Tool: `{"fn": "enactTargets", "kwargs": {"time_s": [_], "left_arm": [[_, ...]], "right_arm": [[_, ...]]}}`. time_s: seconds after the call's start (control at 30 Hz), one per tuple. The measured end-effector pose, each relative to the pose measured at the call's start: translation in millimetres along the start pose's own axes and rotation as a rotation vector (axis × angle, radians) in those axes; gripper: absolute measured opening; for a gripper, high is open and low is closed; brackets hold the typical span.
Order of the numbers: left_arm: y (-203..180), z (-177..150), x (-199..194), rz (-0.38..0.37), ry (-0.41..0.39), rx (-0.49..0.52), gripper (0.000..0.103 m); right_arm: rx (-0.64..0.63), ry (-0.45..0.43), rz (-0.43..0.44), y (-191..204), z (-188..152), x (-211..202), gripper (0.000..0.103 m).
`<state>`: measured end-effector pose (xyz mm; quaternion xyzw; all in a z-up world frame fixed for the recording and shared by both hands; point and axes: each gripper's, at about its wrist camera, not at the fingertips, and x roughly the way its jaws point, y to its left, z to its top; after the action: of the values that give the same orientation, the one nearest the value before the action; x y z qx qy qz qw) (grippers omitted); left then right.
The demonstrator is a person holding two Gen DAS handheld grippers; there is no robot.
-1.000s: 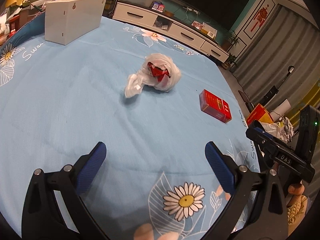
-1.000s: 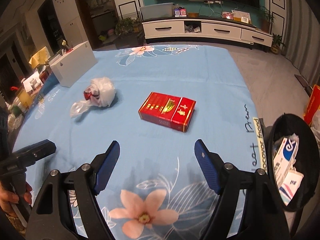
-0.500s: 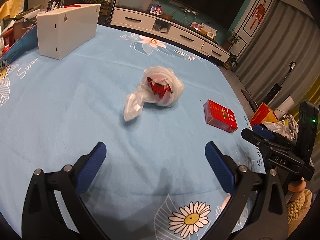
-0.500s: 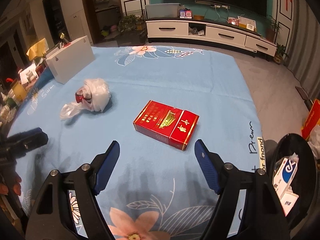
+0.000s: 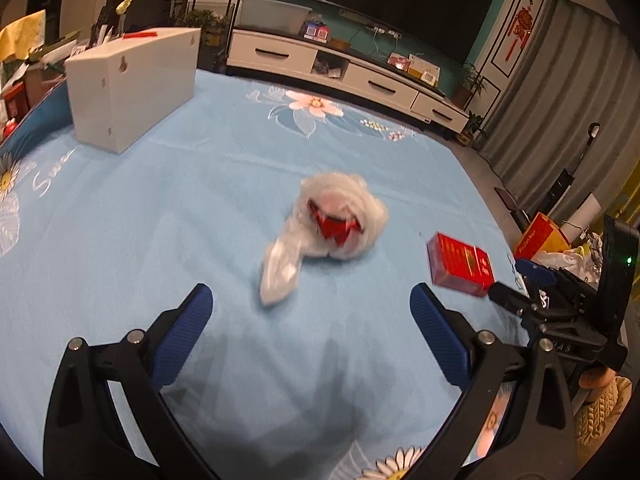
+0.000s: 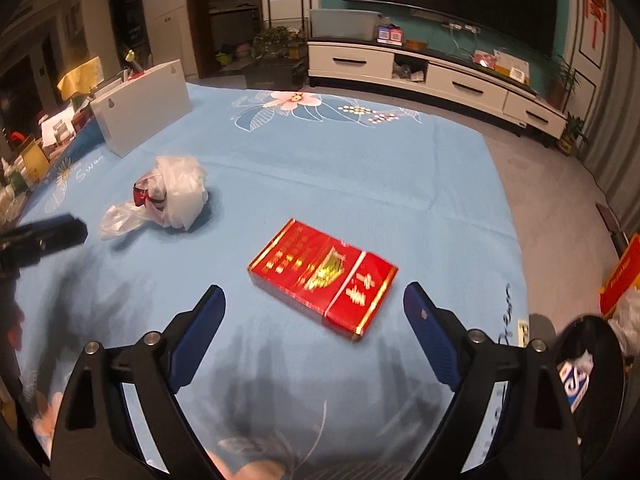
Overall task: Collect trash
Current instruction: 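Move both tools back over the table toward the red cigarette pack, then grasp the red cigarette pack with the right tool while the left grasps the white plastic bag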
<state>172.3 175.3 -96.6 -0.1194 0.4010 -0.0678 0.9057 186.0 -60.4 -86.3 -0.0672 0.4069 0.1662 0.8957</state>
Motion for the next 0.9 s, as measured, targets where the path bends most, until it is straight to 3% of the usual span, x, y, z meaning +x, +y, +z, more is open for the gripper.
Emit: {"fn": "enactTargets", "kwargs": {"time_s": [0.2,0.4,0.6,0.77,0.87,0.9], "left_arm": [[-6,21,24,0.026,-0.023,0.032,0.099],[-7,31,54,0.011,0.02,0.022,0.099],[-11,34,69,0.017,0.037,0.056,0.099],[-19,36,73,0.016,0.035,0.088,0.098],[-23,34,73,0.018,0.035,0.084,0.079],[-24,33,72,0.018,0.037,0.083,0.066]], "right_arm": [[-0.092,0.033,0.033,-1,11,27,0.095],[-0.207,0.085,0.012,12,13,52,0.095],[-0.225,0.111,0.016,12,14,65,0.094],[-0.233,0.105,0.012,13,15,63,0.08],[-0.244,0.087,-0.009,18,12,59,0.068],[-0.243,0.086,-0.017,19,11,58,0.068]]}}
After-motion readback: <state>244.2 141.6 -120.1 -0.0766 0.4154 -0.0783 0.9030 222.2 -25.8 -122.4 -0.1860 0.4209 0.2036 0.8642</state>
